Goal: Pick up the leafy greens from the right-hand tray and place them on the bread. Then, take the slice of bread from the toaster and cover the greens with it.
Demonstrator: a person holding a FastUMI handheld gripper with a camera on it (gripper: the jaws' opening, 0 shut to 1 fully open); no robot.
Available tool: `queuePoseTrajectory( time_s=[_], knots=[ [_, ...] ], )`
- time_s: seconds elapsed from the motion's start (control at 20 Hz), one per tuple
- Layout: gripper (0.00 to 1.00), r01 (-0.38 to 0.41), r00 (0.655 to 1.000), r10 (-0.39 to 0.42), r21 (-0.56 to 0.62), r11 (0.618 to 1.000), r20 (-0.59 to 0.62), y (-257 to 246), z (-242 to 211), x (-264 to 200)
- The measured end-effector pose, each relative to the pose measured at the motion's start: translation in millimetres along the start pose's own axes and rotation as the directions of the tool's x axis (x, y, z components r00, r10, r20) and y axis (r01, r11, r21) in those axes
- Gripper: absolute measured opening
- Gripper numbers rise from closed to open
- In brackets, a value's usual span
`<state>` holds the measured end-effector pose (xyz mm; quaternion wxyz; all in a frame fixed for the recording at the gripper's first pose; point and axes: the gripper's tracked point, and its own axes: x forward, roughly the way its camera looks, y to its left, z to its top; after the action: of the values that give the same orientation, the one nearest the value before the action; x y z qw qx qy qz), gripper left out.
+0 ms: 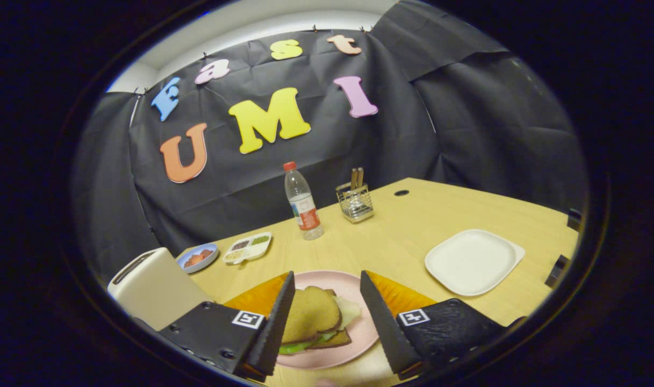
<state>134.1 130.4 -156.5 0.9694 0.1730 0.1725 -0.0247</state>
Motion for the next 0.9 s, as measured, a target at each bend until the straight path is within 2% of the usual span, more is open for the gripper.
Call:
queuePoseTrajectory(
  time_s=[0.05, 0.15, 0.25, 0.4, 0.6, 0.9],
  knots=[
    [0.84, -0.002, 1.000, 0.003, -0.025, 1.000, 0.031, 4.5, 7.9, -5.1],
    [0.91, -0.017, 0.994, 0.024, -0.071, 0.997, 0.103, 14.3, 29.6, -28.0],
    [0.91, -0.045, 0.982, 0.068, -0.128, 0.991, 0.179, 35.7, 53.0, -50.7],
    [0.94, -0.103, 0.943, 0.169, -0.233, 0.967, 0.285, 74.8, 76.1, -89.2],
    [0.95, -0.167, 0.914, 0.261, -0.297, 0.940, 0.309, 107.9, 76.0, -115.9],
    [0.97, -0.158, 0.918, 0.246, -0.280, 0.947, 0.311, 105.0, 73.1, -114.0]
  ],
)
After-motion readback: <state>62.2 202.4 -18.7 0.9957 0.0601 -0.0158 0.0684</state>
